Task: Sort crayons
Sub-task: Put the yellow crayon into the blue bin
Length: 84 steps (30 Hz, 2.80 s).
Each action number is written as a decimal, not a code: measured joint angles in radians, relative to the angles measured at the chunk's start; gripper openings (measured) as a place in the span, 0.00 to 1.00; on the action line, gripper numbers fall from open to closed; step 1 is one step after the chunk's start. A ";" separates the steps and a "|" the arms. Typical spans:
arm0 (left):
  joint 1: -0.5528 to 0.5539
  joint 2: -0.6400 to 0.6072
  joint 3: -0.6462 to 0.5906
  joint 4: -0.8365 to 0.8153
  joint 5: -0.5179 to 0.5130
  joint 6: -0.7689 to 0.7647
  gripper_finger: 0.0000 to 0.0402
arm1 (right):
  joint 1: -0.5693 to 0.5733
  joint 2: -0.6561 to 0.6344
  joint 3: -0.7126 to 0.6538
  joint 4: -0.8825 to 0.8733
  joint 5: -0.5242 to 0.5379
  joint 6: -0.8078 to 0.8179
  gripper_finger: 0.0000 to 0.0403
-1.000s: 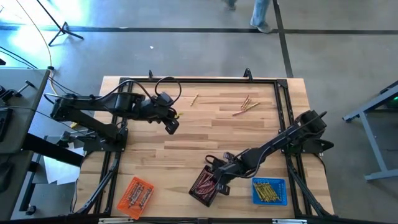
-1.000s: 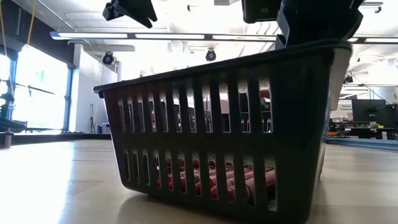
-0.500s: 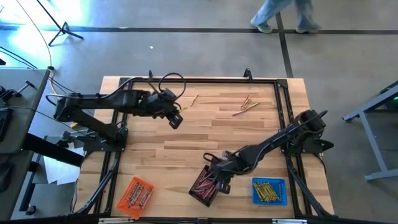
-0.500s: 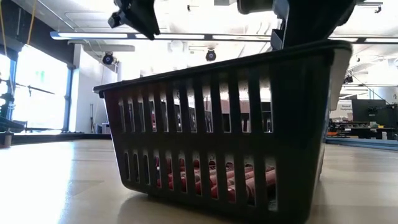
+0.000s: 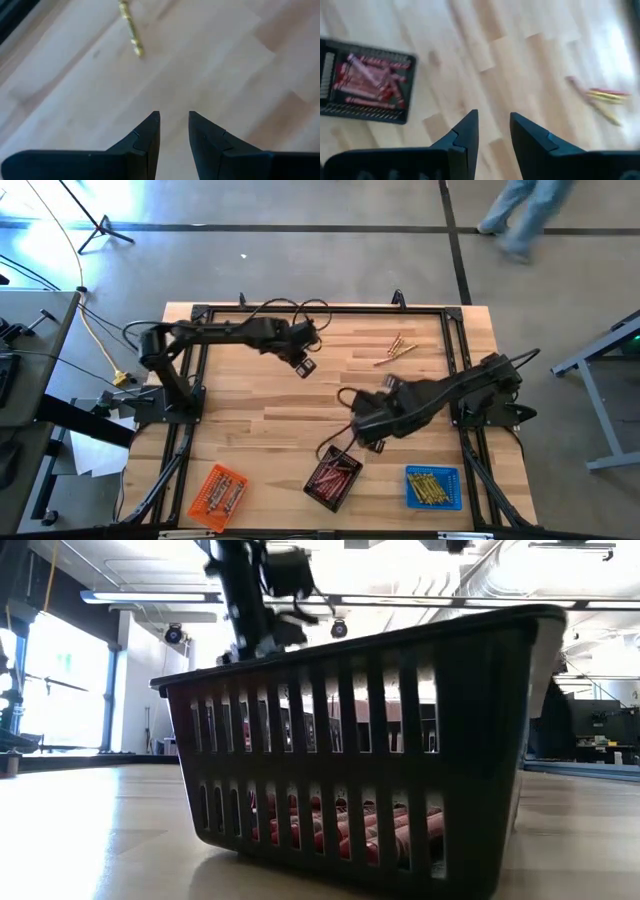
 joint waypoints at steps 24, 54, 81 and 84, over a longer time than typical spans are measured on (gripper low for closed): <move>0.234 0.276 0.000 0.388 0.173 0.209 0.23 | -0.116 -0.063 0.322 -0.024 0.235 -0.036 0.24; 0.249 0.351 0.057 0.311 0.154 0.322 0.02 | -0.204 -0.060 0.338 -0.011 0.166 0.009 0.24; -0.106 0.025 0.063 0.694 0.446 0.036 0.00 | 0.433 -0.097 0.312 -0.022 0.599 0.611 0.24; -0.150 0.012 0.063 0.733 0.376 -0.005 0.00 | 0.492 -0.138 0.186 -0.023 0.693 0.697 0.24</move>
